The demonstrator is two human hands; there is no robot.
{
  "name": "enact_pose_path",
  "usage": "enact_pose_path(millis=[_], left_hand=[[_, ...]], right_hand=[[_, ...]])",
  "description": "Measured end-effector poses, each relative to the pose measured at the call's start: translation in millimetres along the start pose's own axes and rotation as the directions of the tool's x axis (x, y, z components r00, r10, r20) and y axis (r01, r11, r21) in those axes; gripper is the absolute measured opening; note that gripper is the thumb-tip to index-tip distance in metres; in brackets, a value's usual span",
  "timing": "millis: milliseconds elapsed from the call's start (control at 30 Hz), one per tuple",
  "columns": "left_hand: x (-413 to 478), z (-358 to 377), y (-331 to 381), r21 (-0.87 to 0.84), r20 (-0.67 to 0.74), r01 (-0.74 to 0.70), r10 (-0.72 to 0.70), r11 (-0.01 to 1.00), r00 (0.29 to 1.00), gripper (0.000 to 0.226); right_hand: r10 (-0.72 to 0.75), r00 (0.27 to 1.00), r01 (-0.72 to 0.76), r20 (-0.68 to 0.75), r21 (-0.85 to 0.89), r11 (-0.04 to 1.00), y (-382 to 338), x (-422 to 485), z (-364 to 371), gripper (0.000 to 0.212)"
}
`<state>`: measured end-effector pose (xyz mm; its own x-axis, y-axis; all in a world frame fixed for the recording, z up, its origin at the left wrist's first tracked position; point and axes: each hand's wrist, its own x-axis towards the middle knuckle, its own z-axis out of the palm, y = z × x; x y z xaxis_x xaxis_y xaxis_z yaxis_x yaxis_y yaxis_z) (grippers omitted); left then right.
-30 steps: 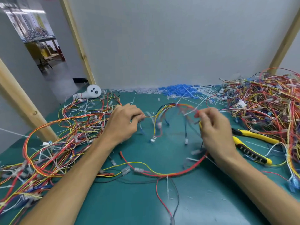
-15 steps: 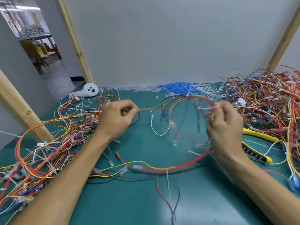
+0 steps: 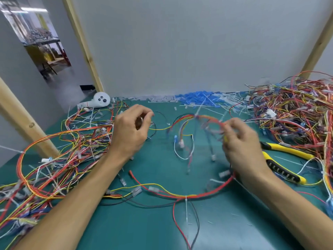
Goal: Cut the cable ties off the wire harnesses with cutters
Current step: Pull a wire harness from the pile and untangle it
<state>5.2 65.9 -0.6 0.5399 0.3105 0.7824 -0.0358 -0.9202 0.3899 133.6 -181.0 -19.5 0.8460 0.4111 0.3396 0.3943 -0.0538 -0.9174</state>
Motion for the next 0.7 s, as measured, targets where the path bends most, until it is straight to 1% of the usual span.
enact_pose_path(millis=[33,67,100,133,167,200,233,267,300,333,367,433,467,500,533,567,600,633,667,700], left_hand=[[1.3,-0.6,-0.7,-0.019,-0.034,0.027,-0.028,0.999,0.999,0.013],[1.9,-1.1,-2.0,-0.041,-0.059,0.061,-0.063,0.997,0.996,0.013],[1.8,-1.3,-3.0,-0.064,-0.073,0.091,-0.095,0.994,0.993,0.014],[1.6,-1.5,-3.8,-0.084,-0.079,0.109,-0.116,0.99,0.99,0.016],[1.1,-1.6,-4.4,-0.099,-0.085,0.117,-0.126,0.988,0.988,0.017],[1.2,-1.8,-5.1,-0.102,-0.093,0.121,-0.131,0.987,0.987,0.018],[1.7,-1.9,-5.7,-0.089,-0.103,0.122,-0.131,0.989,0.986,0.018],[2.1,-2.1,-6.0,-0.058,-0.111,0.119,-0.125,0.991,0.986,0.017],[2.2,-1.9,-5.6,-0.019,-0.112,0.111,-0.112,0.994,0.987,0.016],[2.1,-1.4,-4.6,0.014,-0.103,0.101,-0.099,0.995,0.99,0.014],[1.8,-0.7,-3.4,0.031,-0.093,0.094,-0.091,0.995,0.992,0.013],[1.8,-0.5,-2.3,0.011,-0.1,0.104,-0.102,0.995,0.99,0.014],[2.0,-1.3,-2.7,-0.015,-0.113,0.115,-0.116,0.993,0.987,0.014],[2.1,-2.5,-3.5,-0.04,-0.117,0.121,-0.125,0.992,0.985,0.015],[2.0,-3.4,-3.9,-0.053,-0.105,0.12,-0.125,0.991,0.987,0.015],[1.1,-4.0,-3.5,-0.051,-0.081,0.115,-0.119,0.992,0.99,0.015],[0.0,-4.1,-2.1,-0.04,-0.061,0.109,-0.111,0.993,0.992,0.014],[-0.8,-3.9,-0.3,-0.024,-0.052,0.1,-0.101,0.995,0.994,0.014],[-1.1,-3.4,1.0,-0.009,-0.049,0.093,-0.093,0.996,0.994,0.014],[-0.8,-3.0,1.6,0.001,-0.048,0.09,-0.089,0.996,0.995,0.014]], right_hand=[[-0.044,0.994,0.066,0.103,-0.228,0.971,1.2,-4.4,3.3,0.027],[-0.071,0.98,0.139,0.188,-0.382,0.914,0.7,-9.4,7.2,0.023],[-0.097,0.968,0.193,0.232,-0.441,0.876,-2.1,-13.5,10.2,0.021],[-0.136,0.959,0.235,0.249,-0.425,0.874,-5.6,-15.9,12.0,0.021],[-0.174,0.958,0.248,0.229,-0.348,0.904,-10.4,-16.6,12.9,0.022],[-0.179,0.97,0.208,0.163,-0.176,0.962,-13.6,-14.8,12.4,0.025],[-0.143,0.988,0.137,0.061,0.092,0.986,-17.0,-11.9,10.6,0.028],[-0.043,0.998,0.053,-0.036,0.354,0.934,-19.9,-8.6,7.7,0.03],[0.07,0.994,-0.017,-0.083,0.517,0.856,-21.8,-6.0,4.2,0.032],[0.155,0.984,-0.074,-0.094,0.572,0.817,-20.7,-4.3,1.5,0.033],[0.216,0.974,-0.147,-0.062,0.548,0.823,-17.9,-3.8,1.0,0.033],[0.289,0.955,-0.29,0.062,0.396,0.871,-11.5,-4.7,3.0,0.032],[0.298,0.951,-0.308,0.084,0.36,0.88,-9.6,-4.9,4.1,0.032],[0.289,0.955,-0.289,0.059,0.389,0.875,-10.8,-4.3,4.1,0.033],[0.259,0.966,-0.233,0.0,0.436,0.869,-13.4,-2.9,2.8,0.033],[0.208,0.977,-0.169,-0.041,0.447,0.878,-15.8,-1.6,0.9,0.033],[0.146,0.989,-0.126,-0.023,0.389,0.913,-15.0,-1.5,0.9,0.031],[0.086,0.994,-0.101,0.067,0.263,0.96,-12.0,-4.3,3.6,0.028],[0.044,0.978,-0.067,0.202,0.108,0.992,-7.2,-10.4,8.2,0.026],[0.024,0.948,-0.023,0.318,-0.007,1.0,-4.1,-17.4,13.2,0.024]])
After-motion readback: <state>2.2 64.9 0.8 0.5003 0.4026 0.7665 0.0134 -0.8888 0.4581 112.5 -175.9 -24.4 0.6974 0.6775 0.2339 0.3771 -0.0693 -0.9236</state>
